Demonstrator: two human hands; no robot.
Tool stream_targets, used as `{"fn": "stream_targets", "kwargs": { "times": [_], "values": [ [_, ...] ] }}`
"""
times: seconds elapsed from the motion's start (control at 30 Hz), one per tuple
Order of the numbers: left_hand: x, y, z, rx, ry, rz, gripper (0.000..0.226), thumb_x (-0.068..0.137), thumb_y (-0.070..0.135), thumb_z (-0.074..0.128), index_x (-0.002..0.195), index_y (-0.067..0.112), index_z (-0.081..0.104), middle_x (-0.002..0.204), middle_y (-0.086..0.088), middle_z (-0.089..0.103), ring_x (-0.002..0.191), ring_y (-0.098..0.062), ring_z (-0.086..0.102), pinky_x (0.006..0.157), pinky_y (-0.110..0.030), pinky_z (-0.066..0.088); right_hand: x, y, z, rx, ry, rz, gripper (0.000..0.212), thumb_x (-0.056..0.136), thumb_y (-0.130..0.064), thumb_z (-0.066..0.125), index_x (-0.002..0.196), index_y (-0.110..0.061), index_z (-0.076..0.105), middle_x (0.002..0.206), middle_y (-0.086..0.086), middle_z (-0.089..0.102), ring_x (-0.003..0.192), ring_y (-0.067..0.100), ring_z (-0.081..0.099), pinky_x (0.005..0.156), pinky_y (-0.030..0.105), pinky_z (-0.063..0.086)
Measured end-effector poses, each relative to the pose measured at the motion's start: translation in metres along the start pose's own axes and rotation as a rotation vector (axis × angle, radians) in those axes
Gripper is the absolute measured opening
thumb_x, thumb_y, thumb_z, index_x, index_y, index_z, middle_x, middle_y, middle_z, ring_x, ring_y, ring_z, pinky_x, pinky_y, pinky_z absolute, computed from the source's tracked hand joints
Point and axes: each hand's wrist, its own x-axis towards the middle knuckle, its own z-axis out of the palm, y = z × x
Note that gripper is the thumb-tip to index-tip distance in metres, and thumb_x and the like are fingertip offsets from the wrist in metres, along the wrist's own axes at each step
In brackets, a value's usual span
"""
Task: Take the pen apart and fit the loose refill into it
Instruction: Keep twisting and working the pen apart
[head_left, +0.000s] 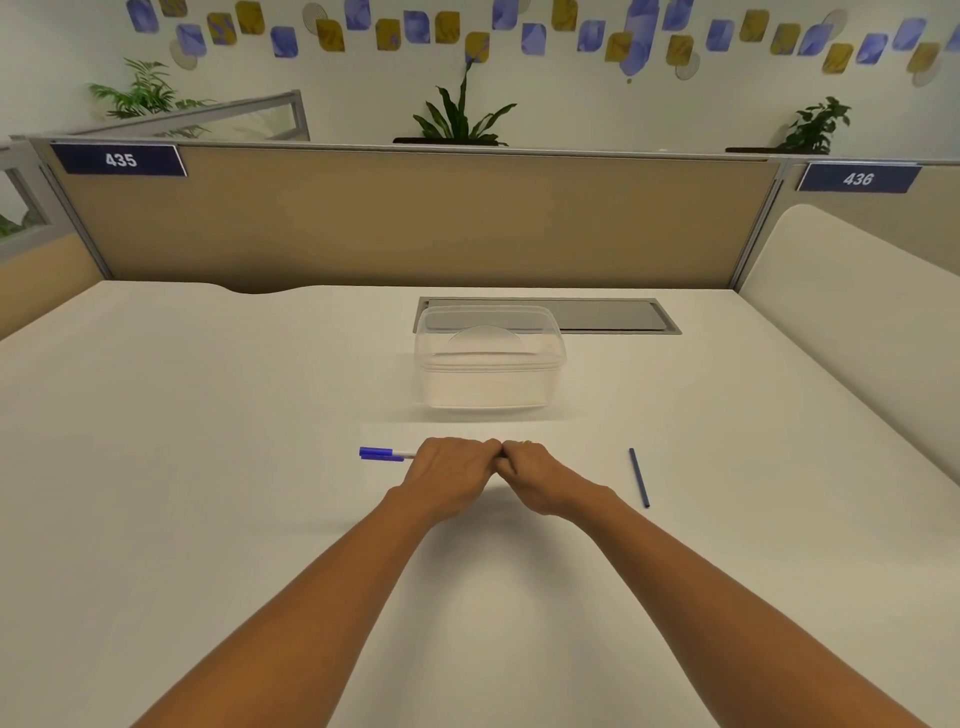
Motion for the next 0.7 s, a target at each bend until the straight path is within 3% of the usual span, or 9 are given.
{"fn": "stream_targets", "kwargs": {
  "times": [0.13,0.3,0.53,0.7],
  "values": [
    [0.0011,-0.0006,0.0015,0.006,0.010,0.002,0.020,0.095,0.017,0.029,0.097,0.017,0.049,0.086,-0.005,0.067,0.073,-0.027,0.059,0.057,-0.032,0.030,-0.0002,-0.0016,-0.0004,0.008,0.034,-0.003,0.023,0.093,-0.011,0.031,0.073,-0.008,0.042,0.079,0.011,0.047,0.073,0.022,0.037,0.065,0.032,0.031],
    [0.0021,-0.0009,0.0012,0.025,-0.001,0.002,0.020,0.094,0.015,0.030,0.096,0.016,0.050,0.088,-0.006,0.066,0.074,-0.027,0.059,0.058,-0.032,0.029,0.0018,-0.0017,0.0009,-0.024,0.065,-0.020,0.037,0.092,-0.010,0.033,0.056,-0.017,0.026,0.060,0.002,0.034,0.069,0.022,0.032,0.062,0.031,0.026],
    [-0.0004,-0.0003,0.0024,-0.016,-0.007,-0.004,0.022,0.094,0.015,0.030,0.096,0.016,0.052,0.089,-0.007,0.067,0.077,-0.028,0.058,0.060,-0.032,0.027,0.0010,0.0021,0.0047,-0.107,0.055,-0.030,0.037,0.094,-0.014,0.031,0.059,-0.020,0.023,0.080,0.007,0.040,0.077,0.022,0.033,0.069,0.030,0.028],
    [-0.0003,-0.0008,0.0014,-0.023,0.014,-0.010,0.023,0.095,0.016,0.029,0.095,0.017,0.051,0.088,-0.006,0.067,0.074,-0.027,0.056,0.059,-0.031,0.026,-0.0012,0.0013,0.0056,-0.116,0.077,-0.037,0.027,0.095,-0.013,0.029,0.069,-0.012,0.033,0.081,0.009,0.041,0.079,0.020,0.032,0.070,0.032,0.030]
  ]
}}
